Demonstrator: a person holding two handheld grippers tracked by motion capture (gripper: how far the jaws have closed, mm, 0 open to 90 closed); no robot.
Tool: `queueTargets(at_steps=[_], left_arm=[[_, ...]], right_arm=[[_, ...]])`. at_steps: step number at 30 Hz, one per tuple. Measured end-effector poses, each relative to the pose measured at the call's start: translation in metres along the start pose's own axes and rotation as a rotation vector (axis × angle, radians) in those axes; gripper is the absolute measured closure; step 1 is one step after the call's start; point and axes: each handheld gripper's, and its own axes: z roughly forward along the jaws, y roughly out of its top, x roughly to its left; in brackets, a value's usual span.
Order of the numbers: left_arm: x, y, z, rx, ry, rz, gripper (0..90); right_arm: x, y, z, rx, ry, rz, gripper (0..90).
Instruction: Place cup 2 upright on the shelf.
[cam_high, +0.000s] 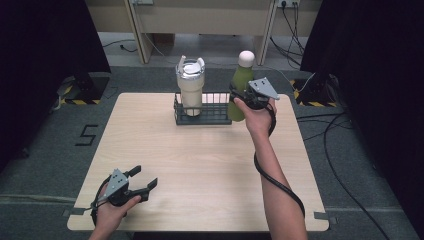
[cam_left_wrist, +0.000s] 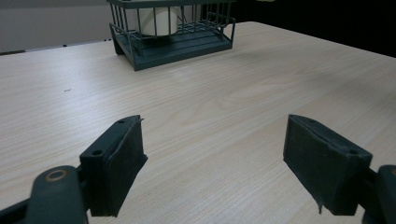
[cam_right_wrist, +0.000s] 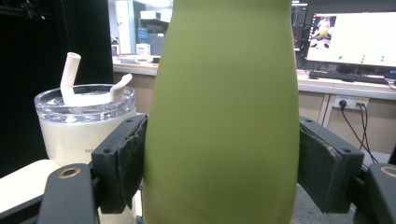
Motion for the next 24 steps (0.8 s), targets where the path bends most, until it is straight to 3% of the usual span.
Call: queueTargets(at_steps=[24], left_arm=[[0.000, 0.000, 0.000, 0.000, -0.002, 0.000, 19.6]], right_arm=[[0.009, 0.016, 0.022, -0.015, 0.009, 0.003, 24.5]])
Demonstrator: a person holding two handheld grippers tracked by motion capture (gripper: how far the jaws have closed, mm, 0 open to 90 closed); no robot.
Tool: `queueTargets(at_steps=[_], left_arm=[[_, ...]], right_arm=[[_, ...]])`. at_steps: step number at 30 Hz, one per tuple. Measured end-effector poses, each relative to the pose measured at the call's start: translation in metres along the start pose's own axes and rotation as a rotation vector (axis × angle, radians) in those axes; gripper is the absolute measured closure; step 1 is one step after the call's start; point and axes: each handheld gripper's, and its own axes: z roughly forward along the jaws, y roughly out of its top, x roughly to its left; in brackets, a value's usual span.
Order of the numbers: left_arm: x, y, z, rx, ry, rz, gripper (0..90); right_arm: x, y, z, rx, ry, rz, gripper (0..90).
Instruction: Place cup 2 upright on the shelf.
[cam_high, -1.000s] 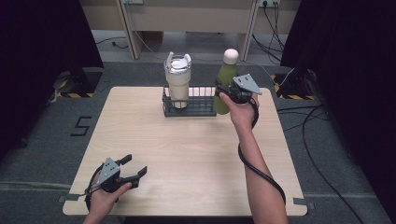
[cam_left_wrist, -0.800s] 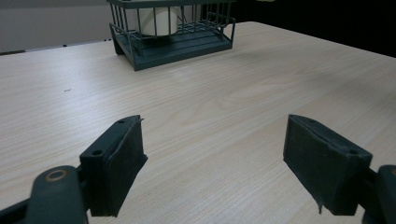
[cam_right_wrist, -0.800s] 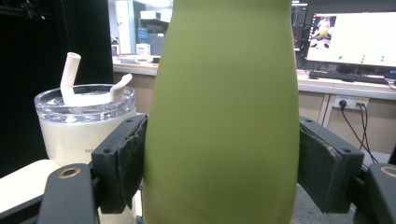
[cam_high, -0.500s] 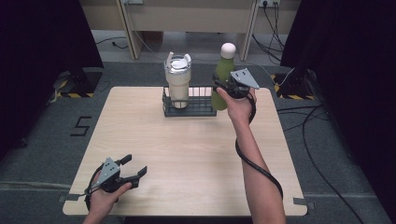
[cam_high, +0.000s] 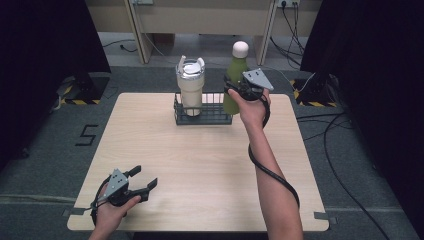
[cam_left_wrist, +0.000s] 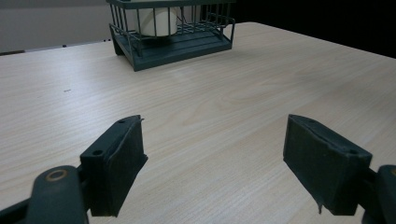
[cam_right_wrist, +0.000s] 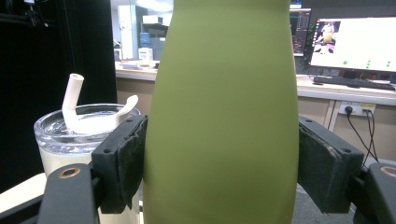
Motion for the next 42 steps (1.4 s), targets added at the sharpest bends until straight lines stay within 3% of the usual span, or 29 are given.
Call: queueTargets(at_steps=[42], left_arm=[[0.001, 0.000, -0.001, -0.004, -0.001, -0.004, 19.7]], right_arm=[[0.012, 0.006, 0.046, 0.038, 0.006, 0.013, 24.6]])
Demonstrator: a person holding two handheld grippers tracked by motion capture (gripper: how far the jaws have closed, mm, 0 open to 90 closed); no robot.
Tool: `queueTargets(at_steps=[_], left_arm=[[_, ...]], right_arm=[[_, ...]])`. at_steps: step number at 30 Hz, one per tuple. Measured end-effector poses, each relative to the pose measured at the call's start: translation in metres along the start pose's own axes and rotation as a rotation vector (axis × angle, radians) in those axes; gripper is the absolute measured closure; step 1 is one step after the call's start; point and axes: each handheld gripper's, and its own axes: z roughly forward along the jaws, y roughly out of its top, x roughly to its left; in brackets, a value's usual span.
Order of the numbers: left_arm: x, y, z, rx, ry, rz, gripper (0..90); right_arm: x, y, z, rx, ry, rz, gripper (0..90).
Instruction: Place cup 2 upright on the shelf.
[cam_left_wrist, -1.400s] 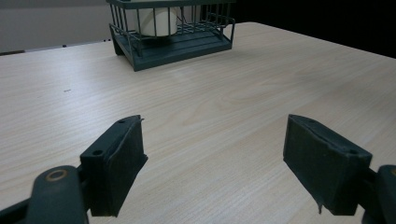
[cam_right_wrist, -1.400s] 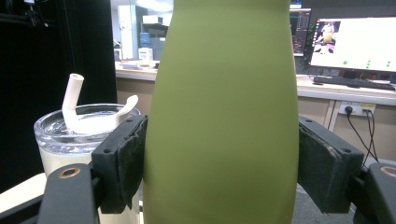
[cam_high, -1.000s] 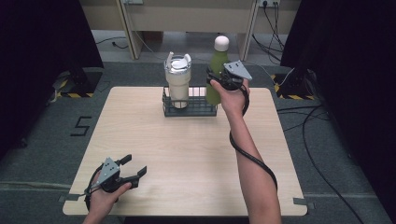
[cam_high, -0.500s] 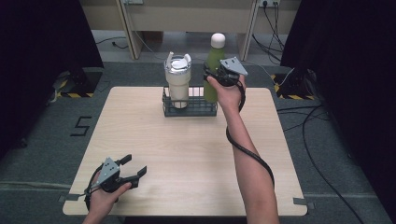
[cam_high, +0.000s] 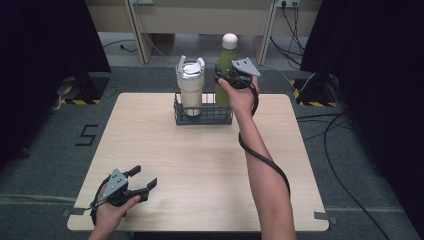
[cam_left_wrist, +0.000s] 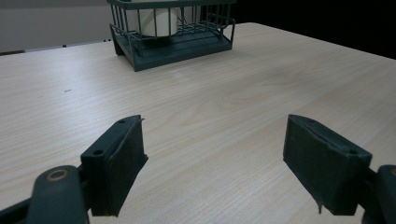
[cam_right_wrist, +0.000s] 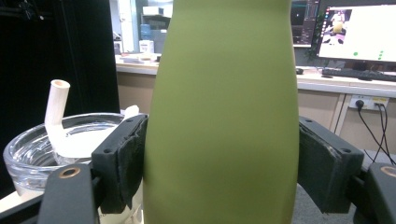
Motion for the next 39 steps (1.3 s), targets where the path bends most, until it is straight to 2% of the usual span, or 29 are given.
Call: queueTargets(at_steps=[13, 26, 39], left_arm=[[0.000, 0.000, 0.000, -0.002, -0.001, -0.002, 19.7], [0.000, 0.000, -0.001, -0.004, -0.002, -0.003, 19.7], [0.000, 0.000, -0.001, -0.004, -0.006, -0.001, 19.7]], right_arm=[[0.001, -0.001, 0.011, 0.013, -0.002, 0.008, 24.6], [-0.001, -0.005, 0.029, 0.043, -0.017, 0.020, 24.6], [0.001, -0.017, 0.040, 0.078, -0.021, 0.026, 24.6]])
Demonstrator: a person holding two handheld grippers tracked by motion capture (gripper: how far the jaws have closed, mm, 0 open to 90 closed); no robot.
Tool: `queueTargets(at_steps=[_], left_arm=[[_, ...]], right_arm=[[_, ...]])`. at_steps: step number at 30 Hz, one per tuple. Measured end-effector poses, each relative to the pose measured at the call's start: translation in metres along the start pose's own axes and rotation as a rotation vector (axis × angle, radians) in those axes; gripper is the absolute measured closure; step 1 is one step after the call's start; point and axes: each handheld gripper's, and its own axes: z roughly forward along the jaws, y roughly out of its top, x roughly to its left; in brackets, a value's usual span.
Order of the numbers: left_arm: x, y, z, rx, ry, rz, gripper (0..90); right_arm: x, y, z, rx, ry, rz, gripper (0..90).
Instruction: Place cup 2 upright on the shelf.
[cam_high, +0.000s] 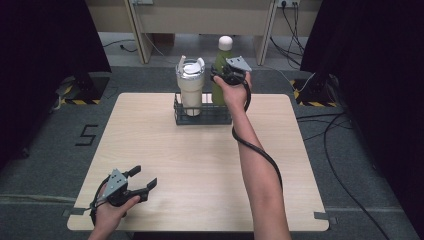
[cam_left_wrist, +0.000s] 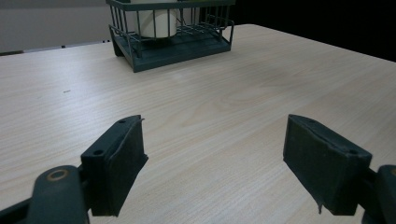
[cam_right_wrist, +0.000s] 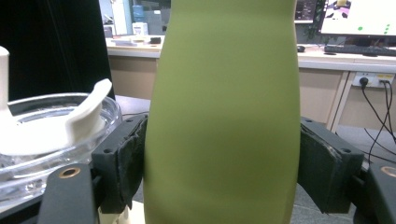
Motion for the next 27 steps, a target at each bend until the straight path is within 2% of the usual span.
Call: queueTargets(at_steps=[27], left_arm=[[0.000, 0.000, 0.000, -0.001, -0.001, -0.003, 19.7]], right_arm=[[0.003, -0.027, 0.013, 0.069, -0.004, -0.005, 24.6]])
